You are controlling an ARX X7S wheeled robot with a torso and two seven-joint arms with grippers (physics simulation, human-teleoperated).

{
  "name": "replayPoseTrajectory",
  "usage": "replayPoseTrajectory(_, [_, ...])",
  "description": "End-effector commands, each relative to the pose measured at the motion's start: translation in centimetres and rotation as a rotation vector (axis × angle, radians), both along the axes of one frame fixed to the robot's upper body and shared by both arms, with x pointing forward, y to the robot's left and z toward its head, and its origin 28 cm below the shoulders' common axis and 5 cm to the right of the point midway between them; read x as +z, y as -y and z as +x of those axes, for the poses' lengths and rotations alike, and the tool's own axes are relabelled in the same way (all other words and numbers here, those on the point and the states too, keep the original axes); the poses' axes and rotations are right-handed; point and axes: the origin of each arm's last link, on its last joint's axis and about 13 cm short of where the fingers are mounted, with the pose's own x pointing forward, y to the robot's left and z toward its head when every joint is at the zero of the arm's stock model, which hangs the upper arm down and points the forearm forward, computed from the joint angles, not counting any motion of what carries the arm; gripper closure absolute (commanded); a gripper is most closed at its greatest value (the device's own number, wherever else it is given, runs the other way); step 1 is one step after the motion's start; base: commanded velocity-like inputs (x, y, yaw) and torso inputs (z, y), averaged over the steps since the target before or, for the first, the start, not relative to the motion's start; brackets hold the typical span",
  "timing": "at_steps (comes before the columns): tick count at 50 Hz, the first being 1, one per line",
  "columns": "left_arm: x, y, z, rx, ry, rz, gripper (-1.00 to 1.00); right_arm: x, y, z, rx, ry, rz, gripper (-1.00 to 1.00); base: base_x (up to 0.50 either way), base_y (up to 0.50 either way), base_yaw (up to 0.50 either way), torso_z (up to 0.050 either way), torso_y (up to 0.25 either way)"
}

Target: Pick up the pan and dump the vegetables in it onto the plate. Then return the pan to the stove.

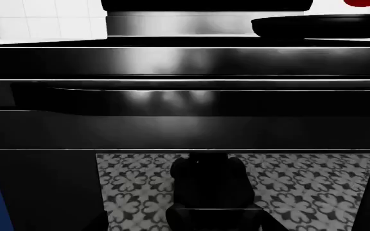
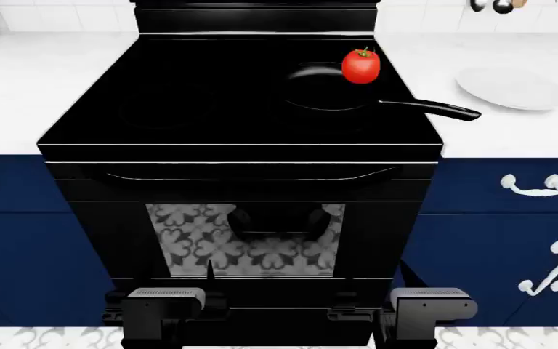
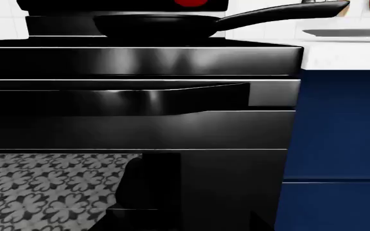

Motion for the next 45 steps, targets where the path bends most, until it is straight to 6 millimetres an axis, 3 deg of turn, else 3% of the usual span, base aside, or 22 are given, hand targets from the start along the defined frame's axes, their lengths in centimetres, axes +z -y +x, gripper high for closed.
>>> replayPoseTrajectory(1, [0.1, 0.0, -0.2, -0.002, 0.003, 0.001, -1.00, 0.0, 0.0, -0.1, -0.001, -0.001, 0.000, -1.00, 0.00, 0.00, 0.00, 0.000, 0.000])
replayPoseTrajectory(12, [0.7, -0.1, 0.1, 0.000, 0.033, 0.003, -1.00, 0.2, -0.1, -0.2, 0.011, 0.006, 0.003, -1.00, 0.00, 0.00, 0.00, 0.000, 0.000])
replayPoseTrajectory(16, [1.7, -0.1, -0.2, -0.007, 0.070, 0.017, -1.00, 0.8, 0.1, -0.2, 0.013, 0.023, 0.002, -1.00, 0.00, 0.00, 0.00, 0.000, 0.000])
replayPoseTrajectory(20, [4.0, 0.0, -0.7, -0.021, 0.126, 0.038, -1.00, 2.9, 0.1, -0.5, 0.042, 0.083, -0.014, -1.00, 0.00, 0.00, 0.00, 0.000, 0.000])
replayPoseTrajectory(28, [11.8, 0.2, -3.0, -0.068, 0.316, 0.121, -1.00, 9.1, 0.6, -1.7, 0.074, 0.219, -0.016, -1.00, 0.00, 0.00, 0.00, 0.000, 0.000])
replayPoseTrajectory(38, [17.0, -0.2, -4.9, -0.078, 0.468, 0.141, -1.00, 14.1, 1.9, -2.8, 0.106, 0.344, 0.019, -1.00, 0.00, 0.00, 0.00, 0.000, 0.000])
replayPoseTrajectory(43, [17.9, -0.7, -4.7, -0.077, 0.530, 0.134, -1.00, 16.6, 2.7, -3.8, 0.118, 0.411, 0.034, -1.00, 0.00, 0.00, 0.00, 0.000, 0.000])
replayPoseTrajectory(45, [19.7, 1.0, -5.1, -0.292, 0.649, 0.076, -1.00, 17.5, 2.9, -4.3, 0.118, 0.444, 0.041, -1.00, 0.00, 0.00, 0.00, 0.000, 0.000])
